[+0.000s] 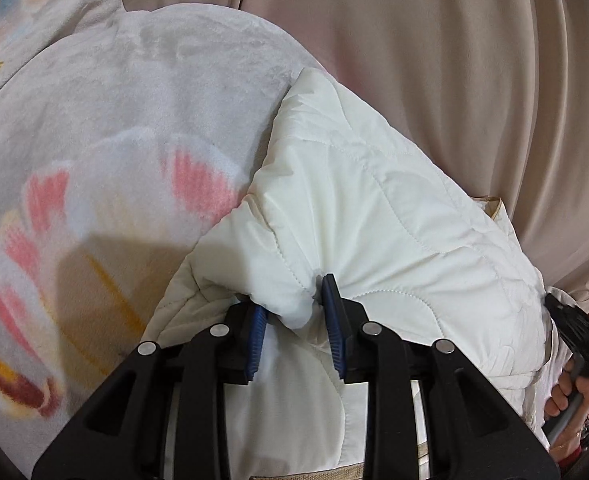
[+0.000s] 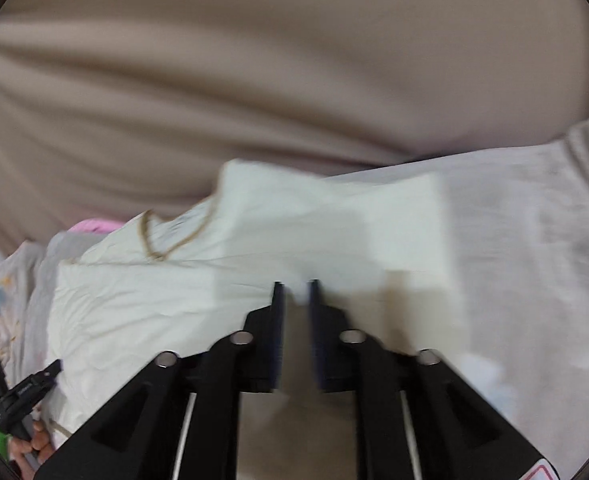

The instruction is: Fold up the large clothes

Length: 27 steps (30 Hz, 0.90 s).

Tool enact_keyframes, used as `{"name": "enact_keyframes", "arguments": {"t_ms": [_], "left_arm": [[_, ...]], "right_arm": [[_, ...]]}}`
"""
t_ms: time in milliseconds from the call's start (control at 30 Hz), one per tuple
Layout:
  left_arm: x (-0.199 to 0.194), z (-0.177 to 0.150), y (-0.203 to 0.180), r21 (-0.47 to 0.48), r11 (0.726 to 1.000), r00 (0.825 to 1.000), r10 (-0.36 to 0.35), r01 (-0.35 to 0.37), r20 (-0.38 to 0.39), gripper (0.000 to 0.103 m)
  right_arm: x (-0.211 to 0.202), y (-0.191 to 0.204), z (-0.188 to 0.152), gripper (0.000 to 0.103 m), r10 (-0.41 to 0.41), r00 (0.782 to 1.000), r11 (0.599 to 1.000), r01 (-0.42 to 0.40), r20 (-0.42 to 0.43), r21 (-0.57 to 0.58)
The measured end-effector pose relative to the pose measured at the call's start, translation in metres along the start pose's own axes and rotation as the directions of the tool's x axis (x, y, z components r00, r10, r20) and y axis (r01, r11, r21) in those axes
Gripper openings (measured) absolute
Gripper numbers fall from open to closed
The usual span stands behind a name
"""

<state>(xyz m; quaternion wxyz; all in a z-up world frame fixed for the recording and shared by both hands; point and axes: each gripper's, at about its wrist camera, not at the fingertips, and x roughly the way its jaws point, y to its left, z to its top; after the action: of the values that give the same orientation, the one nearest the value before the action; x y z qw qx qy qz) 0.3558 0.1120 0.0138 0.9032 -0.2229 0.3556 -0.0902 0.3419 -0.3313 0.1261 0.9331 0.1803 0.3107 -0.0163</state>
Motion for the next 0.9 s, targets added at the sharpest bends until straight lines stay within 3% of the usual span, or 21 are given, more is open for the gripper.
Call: {"name": "enact_keyframes", "arguments": {"t_ms": [33,133,200,267,367,433,500,567,633,700,767,900], "left_arm": [[0.000,0.000,0.000,0.000,1.000,1.000,0.000,0.000,0.001,0.027],[-0.001,0.000,-0.001,-0.004,1.000,1.000,-0.004,0.004,0.004,0.027],[-0.002,-0.001,0.000,-0.009,1.000,1.000,-0.012,0.012,0.011,0.027],[-0.005,-0.002,0.003,-0.016,1.000,1.000,-0.016,0.017,0.022,0.027],[-0.006,-0.003,0.004,-0.012,1.000,1.000,-0.009,0.010,0.023,0.027],[-0.005,-0.004,0.003,-0.004,1.000,1.000,-0.004,0.004,0.020,0.027],[-0.004,-0.004,0.001,0.002,1.000,1.000,-0.001,0.000,0.017,0.027],[-0.003,-0.004,0.000,0.009,1.000,1.000,-0.002,0.002,0.013,0.028],[-0.001,-0.002,-0.002,0.015,1.000,1.000,0.002,-0.002,0.009,0.029],[-0.001,-0.002,-0.002,0.011,1.000,1.000,0.003,-0.004,0.007,0.029],[0.000,-0.001,-0.002,0.003,1.000,1.000,-0.001,0.001,0.004,0.029],[-0.008,-0.001,0.007,-0.021,0.999,0.999,-0.045,0.045,-0.020,0.033]], "right_arm": [[-0.005,-0.004,-0.002,0.057,0.013,1.000,1.000,-0.013,0.009,0.015],[0.004,-0.003,-0.006,0.061,0.038,0.998,0.999,-0.037,-0.048,0.028],[0.018,0.001,-0.006,0.051,0.013,0.994,1.000,-0.013,-0.106,0.001],[0.013,0.015,-0.003,0.010,0.039,0.996,0.998,-0.042,-0.077,-0.039],[-0.032,0.027,0.007,0.009,0.172,0.981,0.985,-0.169,0.091,-0.041],[-0.043,0.023,0.009,0.008,0.165,0.975,0.986,-0.159,0.150,-0.048],[-0.013,0.014,0.002,0.008,0.076,0.994,0.996,-0.073,0.075,-0.048],[0.040,0.004,-0.018,0.009,-0.025,0.997,0.997,0.019,-0.072,-0.078],[0.050,-0.001,-0.028,0.008,-0.019,0.998,0.997,0.013,-0.066,-0.078],[0.040,-0.001,-0.024,0.011,-0.017,0.998,1.000,0.015,-0.064,-0.025],[0.024,0.000,-0.024,0.022,-0.028,0.997,1.000,0.028,-0.074,-0.003],[-0.041,-0.006,-0.046,0.034,-0.019,0.997,0.998,0.015,-0.074,-0.053]]}}
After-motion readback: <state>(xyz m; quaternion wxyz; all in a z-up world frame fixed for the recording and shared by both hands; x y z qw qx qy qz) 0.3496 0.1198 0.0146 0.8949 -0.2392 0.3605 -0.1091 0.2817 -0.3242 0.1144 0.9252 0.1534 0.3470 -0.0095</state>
